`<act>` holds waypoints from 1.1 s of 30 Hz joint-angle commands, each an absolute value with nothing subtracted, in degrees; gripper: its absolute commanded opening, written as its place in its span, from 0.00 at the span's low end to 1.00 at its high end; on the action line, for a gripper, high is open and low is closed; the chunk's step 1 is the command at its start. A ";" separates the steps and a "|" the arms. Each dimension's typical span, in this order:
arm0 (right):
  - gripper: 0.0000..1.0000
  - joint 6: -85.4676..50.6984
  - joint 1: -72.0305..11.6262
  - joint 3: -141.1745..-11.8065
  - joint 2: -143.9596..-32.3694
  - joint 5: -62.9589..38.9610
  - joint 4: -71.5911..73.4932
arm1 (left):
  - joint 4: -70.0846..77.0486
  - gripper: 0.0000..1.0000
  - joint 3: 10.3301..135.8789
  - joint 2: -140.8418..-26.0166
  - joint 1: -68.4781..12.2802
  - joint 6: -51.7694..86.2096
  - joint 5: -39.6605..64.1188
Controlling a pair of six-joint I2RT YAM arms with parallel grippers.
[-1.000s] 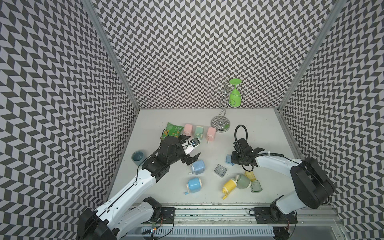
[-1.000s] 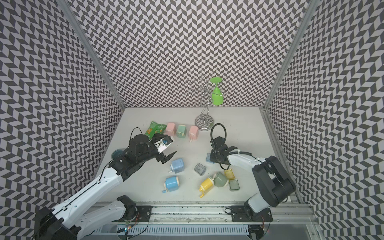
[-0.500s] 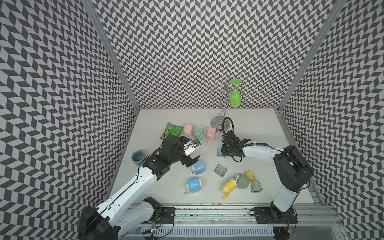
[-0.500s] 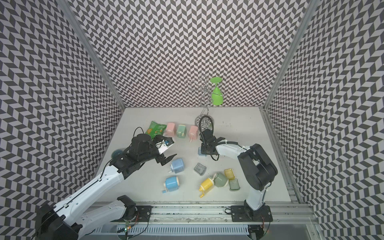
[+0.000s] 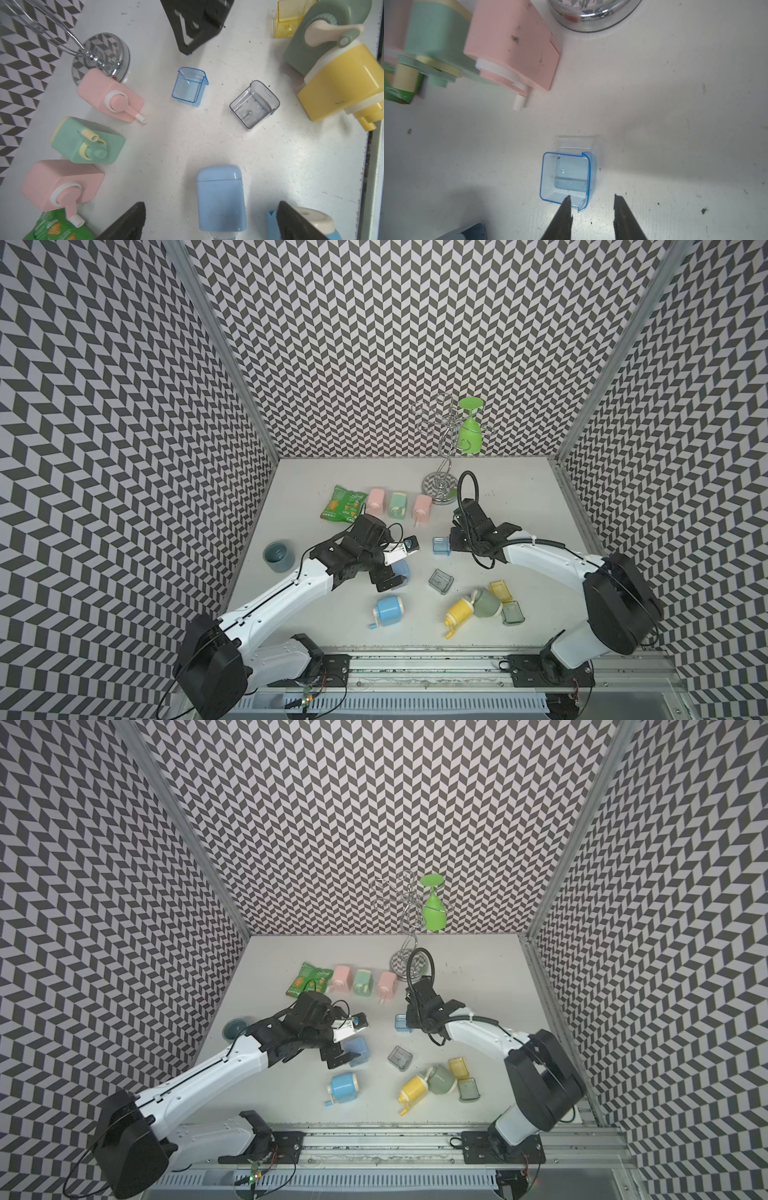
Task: Put the tray back into the pencil sharpener
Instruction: Move the container to the center of the board, then move the pencil sharpener to the center of the board.
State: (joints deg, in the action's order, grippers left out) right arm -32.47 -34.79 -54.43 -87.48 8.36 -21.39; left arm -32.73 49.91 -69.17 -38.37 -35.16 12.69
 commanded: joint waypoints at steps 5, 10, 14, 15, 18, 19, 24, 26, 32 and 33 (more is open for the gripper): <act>0.35 -36.09 -34.50 -47.31 -79.37 9.44 -16.33 | -33.73 0.99 51.94 -73.75 -39.45 -34.83 11.80; 0.35 -37.44 -34.19 -44.71 -76.46 9.31 -15.89 | -33.85 0.96 52.20 -76.81 -39.45 -36.01 10.40; 0.35 -38.13 -34.21 -43.61 -75.77 9.19 -16.08 | -34.32 0.92 52.08 -78.97 -39.46 -37.40 8.78; 0.35 -38.27 -34.19 -43.44 -75.61 9.23 -16.08 | -34.60 0.90 52.24 -79.44 -39.46 -37.76 9.13; 0.34 -37.89 -34.19 -43.77 -75.68 9.55 -16.64 | -34.65 0.87 52.47 -80.52 -39.37 -38.83 9.66; 0.34 -37.79 -34.19 -43.91 -75.71 9.72 -16.78 | -34.48 0.86 52.50 -80.78 -39.37 -39.07 9.64; 0.34 -37.44 -34.24 -44.13 -75.69 10.17 -16.87 | -32.78 0.83 51.52 -81.17 -39.17 -39.61 8.04; 0.34 -37.35 -34.24 -44.21 -75.92 10.33 -16.96 | -32.68 0.81 51.36 -81.33 -38.71 -39.89 8.00; 0.34 -37.02 -34.19 -44.64 -76.53 10.04 -16.87 | -32.78 0.78 50.89 -82.14 -37.54 -40.21 8.84; 0.34 -36.93 -34.19 -44.78 -76.70 10.02 -16.77 | -32.83 0.78 50.89 -82.20 -37.33 -40.17 9.25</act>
State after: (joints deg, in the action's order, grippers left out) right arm -37.06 -34.35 -43.88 -76.95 9.17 -18.61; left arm -33.52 50.70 -81.65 -38.06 -39.40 8.54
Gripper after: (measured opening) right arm 0.337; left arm 0.777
